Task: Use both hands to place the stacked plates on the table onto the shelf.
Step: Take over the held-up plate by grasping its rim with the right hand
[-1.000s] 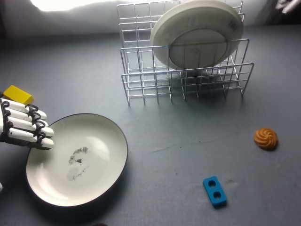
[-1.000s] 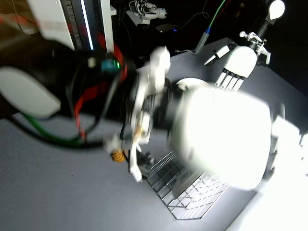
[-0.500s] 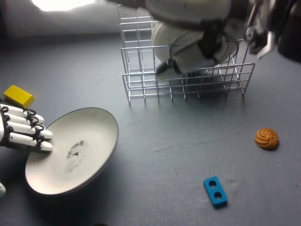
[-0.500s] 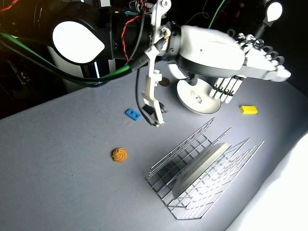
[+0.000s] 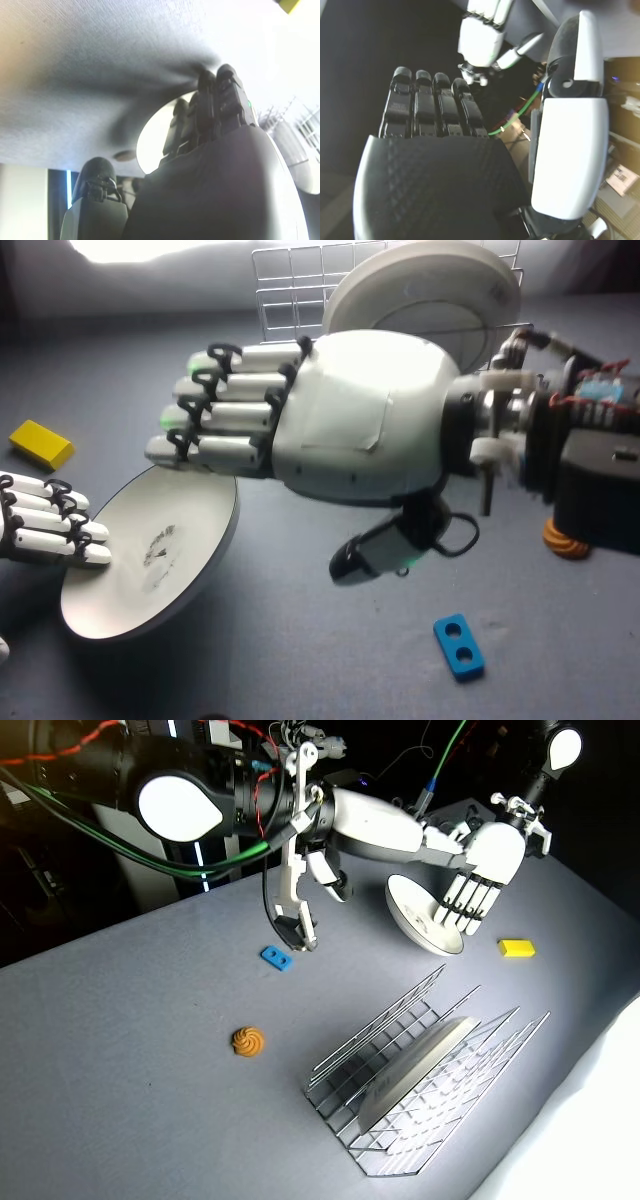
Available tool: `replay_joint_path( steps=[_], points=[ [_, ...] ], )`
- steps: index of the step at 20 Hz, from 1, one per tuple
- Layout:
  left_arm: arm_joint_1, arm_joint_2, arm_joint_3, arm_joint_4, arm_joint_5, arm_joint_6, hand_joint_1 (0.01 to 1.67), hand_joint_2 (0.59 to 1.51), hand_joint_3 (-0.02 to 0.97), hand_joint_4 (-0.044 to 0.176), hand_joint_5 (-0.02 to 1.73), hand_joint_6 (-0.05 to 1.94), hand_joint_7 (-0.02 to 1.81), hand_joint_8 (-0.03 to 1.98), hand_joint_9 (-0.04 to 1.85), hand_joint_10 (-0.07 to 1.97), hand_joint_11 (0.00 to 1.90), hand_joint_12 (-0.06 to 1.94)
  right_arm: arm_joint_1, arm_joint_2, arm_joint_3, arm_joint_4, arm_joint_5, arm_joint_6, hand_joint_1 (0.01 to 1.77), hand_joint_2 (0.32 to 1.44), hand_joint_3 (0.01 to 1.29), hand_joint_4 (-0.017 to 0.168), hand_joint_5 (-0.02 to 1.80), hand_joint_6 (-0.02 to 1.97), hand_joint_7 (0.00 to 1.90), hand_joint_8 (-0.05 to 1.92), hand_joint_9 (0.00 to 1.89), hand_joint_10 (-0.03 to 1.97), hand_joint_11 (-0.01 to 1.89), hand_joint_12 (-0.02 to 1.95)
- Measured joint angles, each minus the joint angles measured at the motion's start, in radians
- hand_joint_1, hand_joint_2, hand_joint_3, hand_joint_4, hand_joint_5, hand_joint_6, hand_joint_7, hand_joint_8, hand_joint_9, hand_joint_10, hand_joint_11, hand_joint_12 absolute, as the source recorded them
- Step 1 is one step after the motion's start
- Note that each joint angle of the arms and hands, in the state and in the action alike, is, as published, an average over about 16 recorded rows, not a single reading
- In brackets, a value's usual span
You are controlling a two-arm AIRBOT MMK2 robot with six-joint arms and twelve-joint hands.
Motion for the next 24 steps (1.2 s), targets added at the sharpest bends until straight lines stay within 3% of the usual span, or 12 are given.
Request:
replay_joint_path(
  steps=[4, 10, 20, 24],
  points=[
    [0.008, -0.001, 0.001, -0.005, 0.0, 0.0, 0.01, 1.153, 0.012, -0.002, 0.07, -0.01, -0.01, -0.02, 0.08, 0.03, 0.02, 0.02, -0.056, -0.05, 0.014, 0.038, 0.024, -0.05, 1.04, 0.85, 0.01, 0.004, 0.02, 0.04, 0.02, 0.02, 0.02, 0.01, 0.01, 0.01],
    [0.012, -0.003, 0.004, -0.009, -0.002, 0.0, 0.01, 1.149, 0.012, -0.002, 0.07, -0.01, -0.01, -0.02, 0.08, 0.03, 0.02, 0.02, -0.111, -0.158, 0.093, 0.083, 0.066, -0.118, 1.07, 0.85, 0.01, 0.004, 0.02, 0.04, 0.02, 0.02, 0.01, 0.01, 0.01, 0.01],
    [0.012, -0.007, 0.01, -0.01, -0.005, 0.0, 0.01, 1.147, 0.012, -0.002, 0.07, -0.01, -0.01, -0.02, 0.08, 0.03, 0.03, 0.02, -0.132, -0.353, 0.281, 0.099, 0.082, -0.21, 1.1, 0.88, 0.01, 0.004, 0.03, 0.04, 0.02, 0.02, 0.01, 0.01, 0.01, 0.02],
    [0.012, -0.008, 0.012, -0.01, -0.007, 0.001, 0.01, 1.149, 0.012, -0.002, 0.07, -0.01, -0.01, -0.02, 0.08, 0.03, 0.03, 0.02, -0.135, -0.409, 0.34, 0.099, 0.081, -0.229, 1.09, 0.91, 0.01, 0.004, 0.05, 0.04, 0.03, 0.02, 0.02, 0.01, 0.02, 0.1]
  ],
)
